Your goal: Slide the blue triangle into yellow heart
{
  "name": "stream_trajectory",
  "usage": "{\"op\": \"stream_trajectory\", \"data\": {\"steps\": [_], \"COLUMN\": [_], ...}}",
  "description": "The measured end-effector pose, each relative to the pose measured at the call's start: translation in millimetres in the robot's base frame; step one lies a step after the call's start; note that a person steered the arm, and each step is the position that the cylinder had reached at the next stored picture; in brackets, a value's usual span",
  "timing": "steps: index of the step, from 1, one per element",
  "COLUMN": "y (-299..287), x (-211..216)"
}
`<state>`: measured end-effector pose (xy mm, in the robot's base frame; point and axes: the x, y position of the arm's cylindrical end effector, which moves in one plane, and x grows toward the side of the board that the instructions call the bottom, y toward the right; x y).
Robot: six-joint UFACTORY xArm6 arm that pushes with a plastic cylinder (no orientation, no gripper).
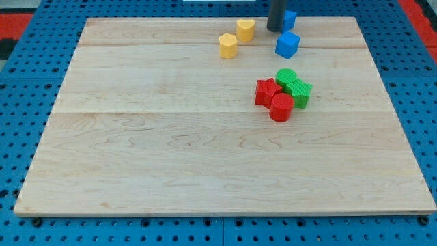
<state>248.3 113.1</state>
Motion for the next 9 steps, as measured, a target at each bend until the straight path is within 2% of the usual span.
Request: {"op": "stream_trajectory", "data": {"steps": [1, 2, 3, 4, 5, 6, 7, 9], "y": [49, 88, 88, 58, -5, -37, -38, 1], "x": [19, -6, -57, -56, -48, -26, -1, -9]}}
